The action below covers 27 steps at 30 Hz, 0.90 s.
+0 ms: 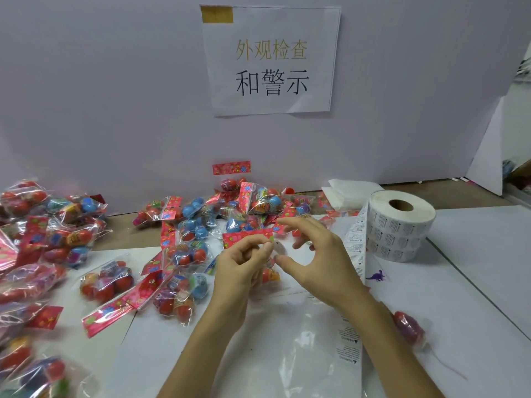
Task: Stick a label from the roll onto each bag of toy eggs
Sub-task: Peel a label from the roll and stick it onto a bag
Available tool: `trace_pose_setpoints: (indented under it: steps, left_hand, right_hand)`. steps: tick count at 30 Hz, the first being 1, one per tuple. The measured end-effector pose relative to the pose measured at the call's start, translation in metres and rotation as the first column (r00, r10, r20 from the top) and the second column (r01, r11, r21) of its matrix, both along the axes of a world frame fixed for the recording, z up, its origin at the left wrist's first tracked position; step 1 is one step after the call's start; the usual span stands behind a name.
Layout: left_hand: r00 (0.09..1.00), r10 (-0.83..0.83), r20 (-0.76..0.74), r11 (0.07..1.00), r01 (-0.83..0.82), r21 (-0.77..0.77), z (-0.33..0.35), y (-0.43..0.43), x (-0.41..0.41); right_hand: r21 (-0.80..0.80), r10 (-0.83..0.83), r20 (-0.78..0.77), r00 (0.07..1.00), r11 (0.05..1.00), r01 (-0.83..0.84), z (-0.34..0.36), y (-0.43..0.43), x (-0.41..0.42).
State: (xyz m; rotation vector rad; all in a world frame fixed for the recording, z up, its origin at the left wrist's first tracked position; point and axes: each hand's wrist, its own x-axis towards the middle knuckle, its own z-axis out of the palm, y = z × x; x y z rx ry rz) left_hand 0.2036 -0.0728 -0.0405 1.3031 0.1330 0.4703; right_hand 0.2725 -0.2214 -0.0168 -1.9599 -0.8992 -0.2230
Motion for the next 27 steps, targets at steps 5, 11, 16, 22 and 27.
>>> trace_pose_setpoints:
  steps: [5,11,16,22,27]
  left_hand:
    - [0.999,-0.049,-0.003,0.987,0.048,-0.151,0.003,0.001,-0.001]
    - [1.000,0.011,0.009,1.000,-0.011,-0.023,0.002,0.000,-0.001]
    - [0.990,0.111,0.086,0.923,-0.135,0.360,0.002,-0.005,-0.001]
    - [0.984,0.176,0.018,0.918,-0.171,0.357,0.001,-0.005,-0.001]
    - [0.999,0.025,-0.037,0.998,-0.027,-0.060,0.008,-0.007,-0.004]
  right_hand:
    - [0.169,-0.039,-0.054,0.998,0.984,0.048,0.001,0.004,-0.002]
    - [0.099,-0.064,0.086,0.994,0.994,0.055,0.002,0.002,-0.005]
    - [-0.060,-0.067,0.210,0.975,0.995,0.081,0.000,0.002,-0.008]
    - [0.008,-0.127,0.119,0.985,0.992,0.127,0.000,0.002,-0.005]
    - [0.176,-0.081,-0.204,0.976,0.977,0.118,0.003,0.004,0.001]
